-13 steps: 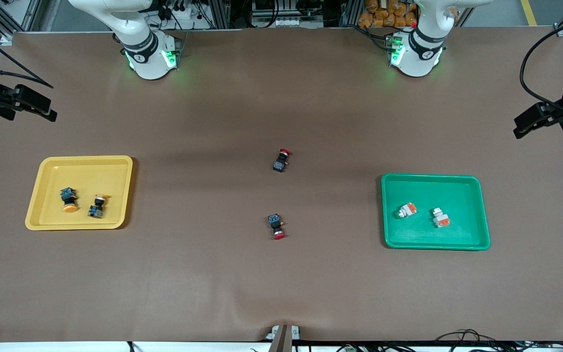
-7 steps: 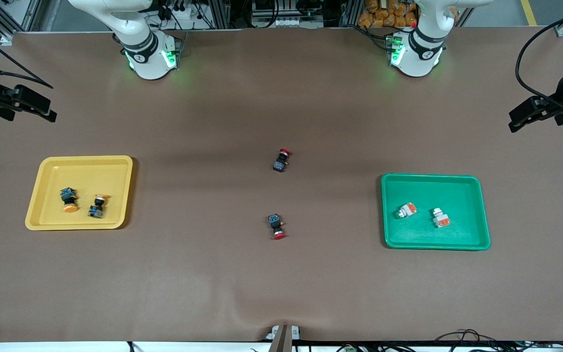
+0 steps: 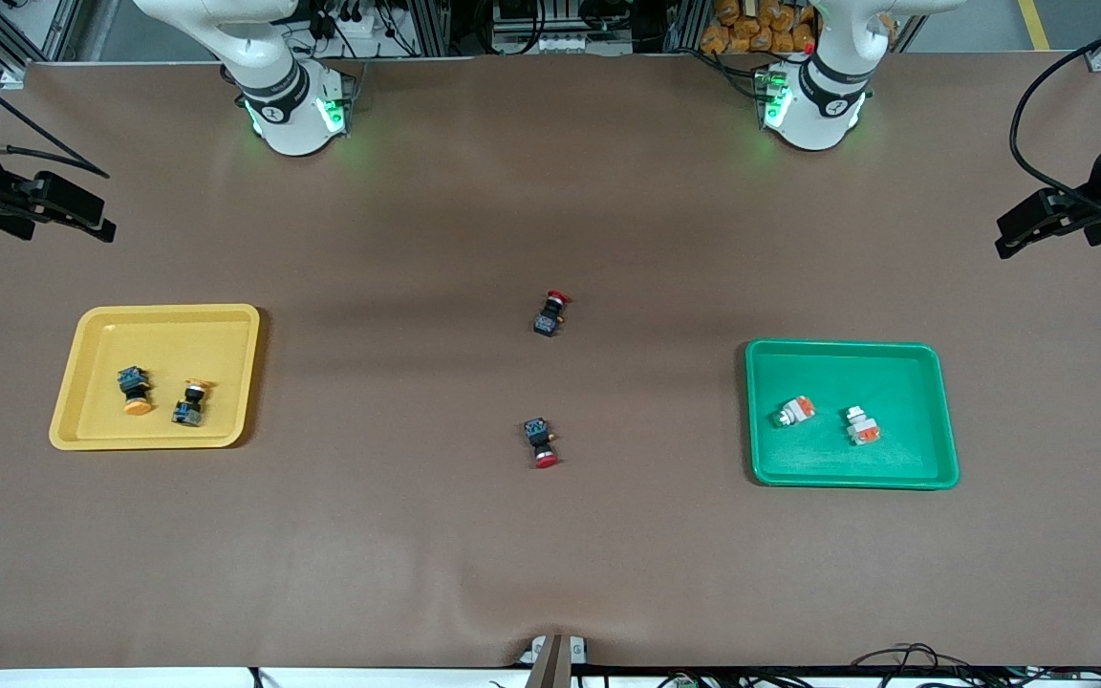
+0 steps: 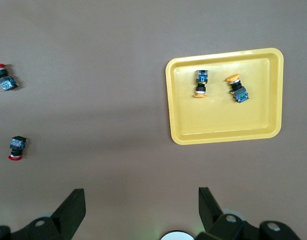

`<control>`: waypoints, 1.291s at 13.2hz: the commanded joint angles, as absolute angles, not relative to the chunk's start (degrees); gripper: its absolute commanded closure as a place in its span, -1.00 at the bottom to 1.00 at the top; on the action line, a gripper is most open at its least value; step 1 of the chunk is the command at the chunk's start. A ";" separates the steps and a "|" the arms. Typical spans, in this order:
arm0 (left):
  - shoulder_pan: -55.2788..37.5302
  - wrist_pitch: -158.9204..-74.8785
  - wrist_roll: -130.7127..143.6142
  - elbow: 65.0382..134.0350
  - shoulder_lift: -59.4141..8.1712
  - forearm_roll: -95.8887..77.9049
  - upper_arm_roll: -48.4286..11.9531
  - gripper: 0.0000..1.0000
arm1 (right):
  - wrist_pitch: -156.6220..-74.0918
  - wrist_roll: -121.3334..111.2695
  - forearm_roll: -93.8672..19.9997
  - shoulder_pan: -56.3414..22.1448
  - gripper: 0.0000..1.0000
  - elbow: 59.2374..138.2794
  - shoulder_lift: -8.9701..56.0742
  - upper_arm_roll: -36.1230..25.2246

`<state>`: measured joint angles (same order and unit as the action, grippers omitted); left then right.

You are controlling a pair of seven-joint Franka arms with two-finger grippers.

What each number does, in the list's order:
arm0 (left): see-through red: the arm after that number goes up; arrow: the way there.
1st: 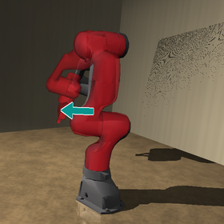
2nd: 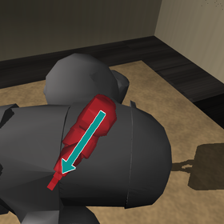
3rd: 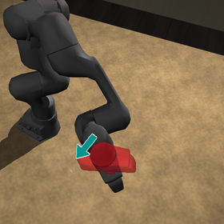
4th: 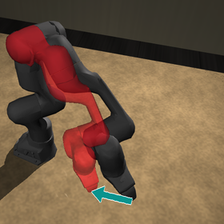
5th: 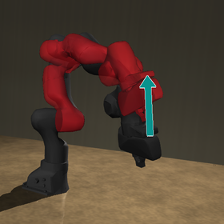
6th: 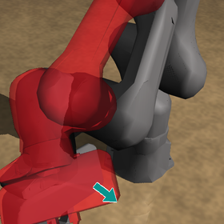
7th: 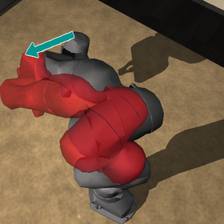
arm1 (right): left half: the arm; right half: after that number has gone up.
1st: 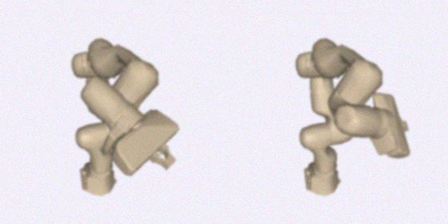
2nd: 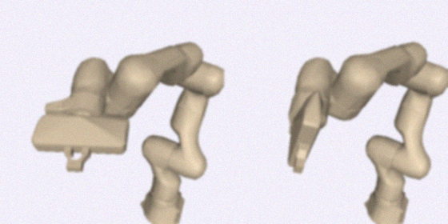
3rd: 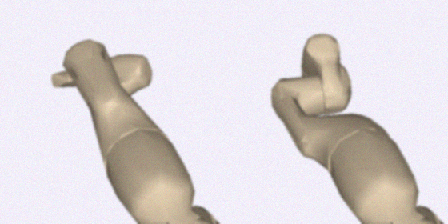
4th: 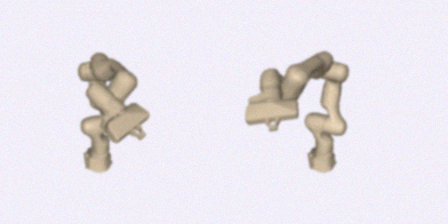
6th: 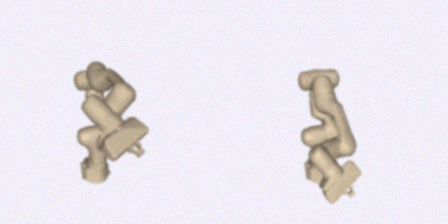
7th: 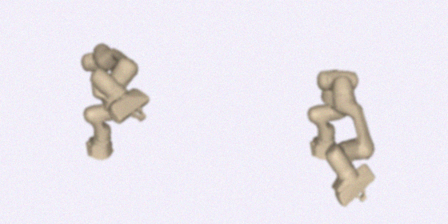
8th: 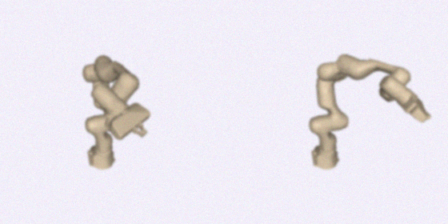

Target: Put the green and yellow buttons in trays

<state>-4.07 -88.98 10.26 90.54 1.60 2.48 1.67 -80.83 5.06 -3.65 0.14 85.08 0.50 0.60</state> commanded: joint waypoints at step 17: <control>-5.80 -89.74 8.97 95.72 6.07 0.35 0.44 -1.00 | -79.01 5.45 -3.69 0.18 -1.00 83.85 1.67 0.53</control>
